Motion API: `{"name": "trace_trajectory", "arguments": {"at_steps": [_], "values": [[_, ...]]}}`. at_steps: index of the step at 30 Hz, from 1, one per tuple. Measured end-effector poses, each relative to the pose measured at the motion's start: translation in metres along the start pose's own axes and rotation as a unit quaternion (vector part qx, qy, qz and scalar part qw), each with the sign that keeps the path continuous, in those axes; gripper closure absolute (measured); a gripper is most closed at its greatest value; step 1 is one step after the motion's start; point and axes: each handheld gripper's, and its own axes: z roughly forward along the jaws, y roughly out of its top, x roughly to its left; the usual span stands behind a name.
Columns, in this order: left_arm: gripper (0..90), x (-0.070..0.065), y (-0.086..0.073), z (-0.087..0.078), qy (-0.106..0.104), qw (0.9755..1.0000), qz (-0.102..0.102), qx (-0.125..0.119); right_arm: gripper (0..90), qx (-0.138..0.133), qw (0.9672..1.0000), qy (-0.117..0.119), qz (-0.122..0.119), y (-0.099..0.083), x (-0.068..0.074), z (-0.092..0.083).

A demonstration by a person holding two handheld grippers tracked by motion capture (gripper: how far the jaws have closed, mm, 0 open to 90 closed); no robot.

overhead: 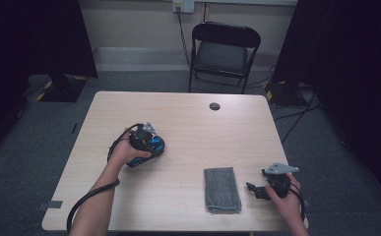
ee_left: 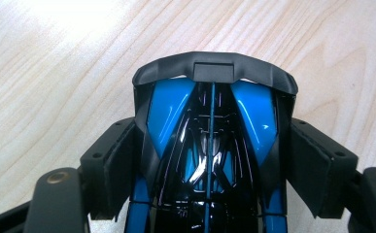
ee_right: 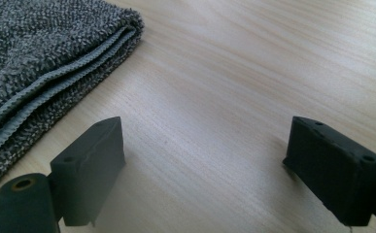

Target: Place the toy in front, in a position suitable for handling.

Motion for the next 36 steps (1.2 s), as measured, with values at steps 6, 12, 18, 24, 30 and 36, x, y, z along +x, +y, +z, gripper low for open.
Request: {"name": "trace_trajectory", "arguments": {"at_steps": [6,12,18,24,30,36], "values": [[23.0,-0.001,0.000,0.002,0.006,0.9999,-0.002,-0.008,13.0,0.000,1.0000,0.000,0.000,0.000,0.000,0.000],[17.9,0.000,0.001,0.007,0.009,0.9999,-0.006,-0.011,13.0,0.000,1.0000,0.000,0.000,0.000,0.000,0.000],[21.3,-0.001,0.002,0.010,0.001,0.9999,-0.008,-0.011,13.0,0.000,1.0000,0.000,0.000,0.000,0.000,0.000],[20.3,-0.002,0.003,0.012,-0.001,0.9999,-0.009,-0.010,13.0,0.000,1.0000,0.000,0.000,0.000,0.000,0.000],[20.4,-0.001,0.001,0.012,0.000,0.9996,-0.024,-0.016,13.0,0.000,1.0000,0.000,0.000,0.000,0.000,0.000],[24.1,-0.003,0.003,0.010,0.006,0.9998,-0.021,-0.004,13.0,0.000,1.0000,0.000,0.000,0.000,0.000,0.000]]}}
